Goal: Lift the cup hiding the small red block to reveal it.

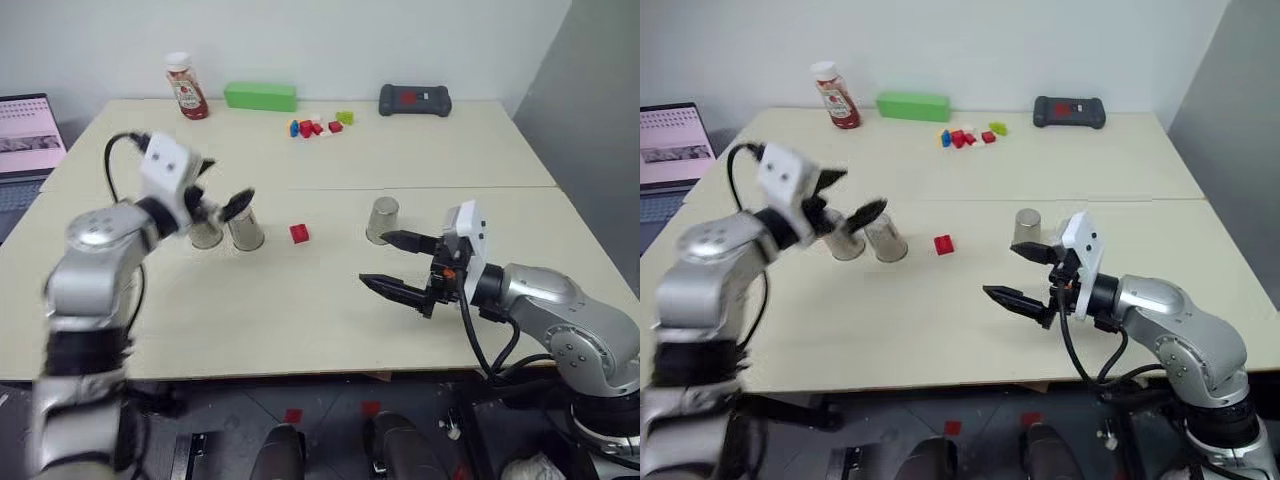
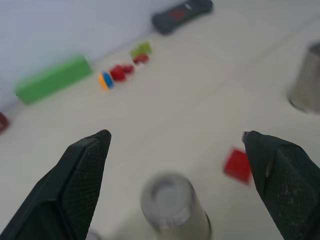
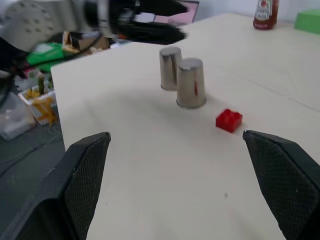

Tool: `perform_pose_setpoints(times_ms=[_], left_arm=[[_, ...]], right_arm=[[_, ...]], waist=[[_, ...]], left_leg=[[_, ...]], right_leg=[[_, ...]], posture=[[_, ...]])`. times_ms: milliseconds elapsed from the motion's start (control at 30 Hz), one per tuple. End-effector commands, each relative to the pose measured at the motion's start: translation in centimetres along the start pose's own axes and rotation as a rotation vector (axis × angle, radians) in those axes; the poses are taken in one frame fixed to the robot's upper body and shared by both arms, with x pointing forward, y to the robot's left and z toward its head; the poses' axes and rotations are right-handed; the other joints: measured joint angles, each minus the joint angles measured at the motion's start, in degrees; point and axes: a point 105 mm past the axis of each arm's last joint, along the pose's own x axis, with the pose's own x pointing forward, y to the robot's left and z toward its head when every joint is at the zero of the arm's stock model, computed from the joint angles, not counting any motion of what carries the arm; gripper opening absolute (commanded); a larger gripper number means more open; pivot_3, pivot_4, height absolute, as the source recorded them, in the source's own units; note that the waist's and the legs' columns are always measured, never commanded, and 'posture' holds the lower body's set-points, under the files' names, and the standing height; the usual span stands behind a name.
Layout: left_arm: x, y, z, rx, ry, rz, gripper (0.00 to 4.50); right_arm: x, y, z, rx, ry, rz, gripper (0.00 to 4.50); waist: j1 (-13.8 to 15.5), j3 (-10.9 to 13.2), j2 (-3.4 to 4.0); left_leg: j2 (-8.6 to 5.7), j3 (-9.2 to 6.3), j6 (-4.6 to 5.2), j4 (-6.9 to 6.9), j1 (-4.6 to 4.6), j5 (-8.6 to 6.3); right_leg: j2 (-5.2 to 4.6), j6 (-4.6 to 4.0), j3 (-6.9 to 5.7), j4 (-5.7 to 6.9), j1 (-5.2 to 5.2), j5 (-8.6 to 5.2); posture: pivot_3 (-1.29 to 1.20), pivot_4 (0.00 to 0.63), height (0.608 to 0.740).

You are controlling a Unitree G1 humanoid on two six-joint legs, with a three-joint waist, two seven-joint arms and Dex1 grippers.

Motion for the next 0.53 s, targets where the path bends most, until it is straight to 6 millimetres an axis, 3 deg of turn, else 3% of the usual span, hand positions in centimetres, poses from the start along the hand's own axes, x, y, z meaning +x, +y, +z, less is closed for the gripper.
perform_pose_setpoints(times_ms=[33,233,533], left_arm=[[-3.4,0.3,0.7,0.092,0.031,-0.029,4.46],[-6.5,-0.5,-1.8,0.087,0.123,-0.112,4.46],[-6.8,-1.8,-1.5,0.041,0.072,-0.126,4.46]], right_arm=[[-0.5,-0.1,0.8,-0.063,-0.025,0.025,4.5],[-1.5,-1.3,0.0,-0.097,0.022,0.036,4.5],[-1.7,-2.7,0.3,-0.099,-0.005,0.014,4.5]], waist=[[0.1,0.0,0.0],[1.0,0.0,0.02],[1.1,0.0,0.02]], left_leg=[[0.0,-0.03,0.0,0.01,0.0,0.0],[-0.03,0.1,0.01,0.05,0.08,0.0],[0.01,0.13,0.01,0.01,0.06,0.0]], right_leg=[[0.0,0.0,-0.03,0.0,0.0,0.0],[-0.03,0.01,0.05,-0.03,0.06,-0.01],[-0.02,0.0,0.06,-0.03,0.02,-0.01]], posture=[[0.0,0.15,0.74],[0.0,0.15,0.74],[0.0,0.15,0.74]])
